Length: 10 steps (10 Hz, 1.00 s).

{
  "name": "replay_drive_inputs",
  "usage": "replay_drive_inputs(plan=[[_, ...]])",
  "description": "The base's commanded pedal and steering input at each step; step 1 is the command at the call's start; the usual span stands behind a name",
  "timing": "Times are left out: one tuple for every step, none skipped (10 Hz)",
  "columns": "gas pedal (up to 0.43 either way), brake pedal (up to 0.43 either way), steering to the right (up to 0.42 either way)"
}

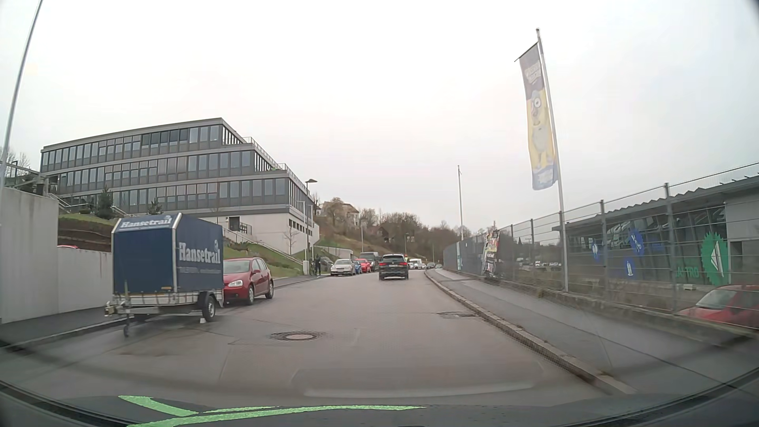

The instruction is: Follow the waypoints while adhering to traffic rules and regulations

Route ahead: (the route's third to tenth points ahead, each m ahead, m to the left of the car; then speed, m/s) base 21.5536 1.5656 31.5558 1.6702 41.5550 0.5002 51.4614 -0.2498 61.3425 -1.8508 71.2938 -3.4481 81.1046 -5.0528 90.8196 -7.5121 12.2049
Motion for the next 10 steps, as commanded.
replay_drive_inputs(plan=[[0.197,0.000,0.006],[0.197,0.000,0.007],[0.189,0.000,0.009],[0.189,0.000,0.010],[0.189,0.000,0.011],[0.189,0.000,0.011],[0.189,0.000,0.011],[0.169,0.000,0.011],[0.169,0.000,0.011],[0.169,0.000,0.011]])
